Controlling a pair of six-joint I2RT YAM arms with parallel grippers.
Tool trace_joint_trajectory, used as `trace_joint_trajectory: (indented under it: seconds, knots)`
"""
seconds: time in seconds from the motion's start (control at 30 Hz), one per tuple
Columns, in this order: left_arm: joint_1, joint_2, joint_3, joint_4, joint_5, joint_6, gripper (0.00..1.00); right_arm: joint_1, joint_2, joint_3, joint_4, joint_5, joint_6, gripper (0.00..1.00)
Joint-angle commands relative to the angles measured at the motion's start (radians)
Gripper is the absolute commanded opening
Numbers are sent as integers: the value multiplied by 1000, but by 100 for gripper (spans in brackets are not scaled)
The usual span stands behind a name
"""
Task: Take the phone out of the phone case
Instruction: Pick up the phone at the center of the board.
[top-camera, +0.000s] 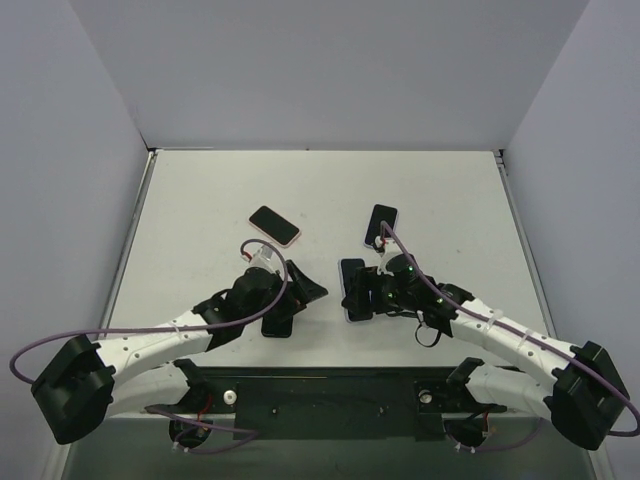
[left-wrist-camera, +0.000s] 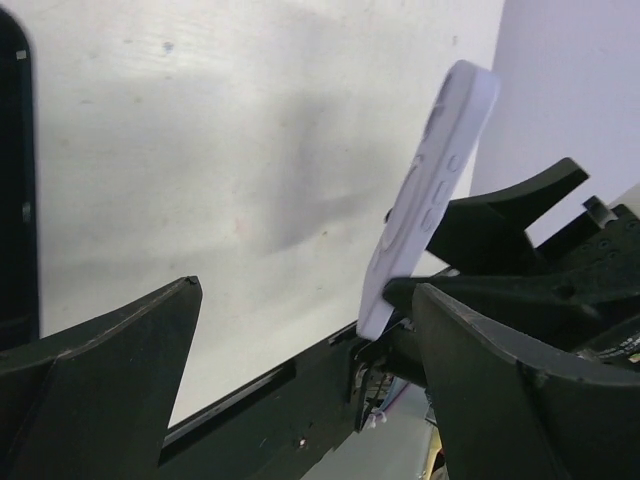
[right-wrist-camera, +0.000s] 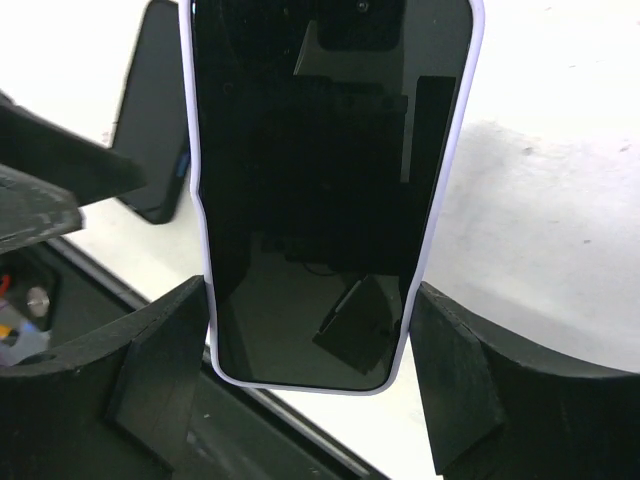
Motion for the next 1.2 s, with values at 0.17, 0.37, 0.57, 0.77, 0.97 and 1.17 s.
trace_joint_trajectory:
  seconds: [0.17, 0.37, 0.57, 0.77, 0.97, 1.17]
  knots:
    - [-130, 82, 68, 290, -144, 10, 98, 82, -87, 6, 39, -61, 96, 0]
    - [-173, 164, 126, 248, -180, -11, 100, 148, -110, 18, 22, -22, 102, 0]
    - [-182, 185, 171, 177, -213, 20, 69, 226, -133, 24, 14, 51, 116, 0]
    - [-182, 158, 148, 214, -212, 39, 13, 266, -123, 43, -10, 97, 131, 0]
    - [-167, 92, 151, 175, -155, 150, 0, 263, -110, 116, -191, 118, 64, 70]
    - [3, -54, 131, 154, 149, 308, 0, 184, -238, 69, -212, -65, 18, 86]
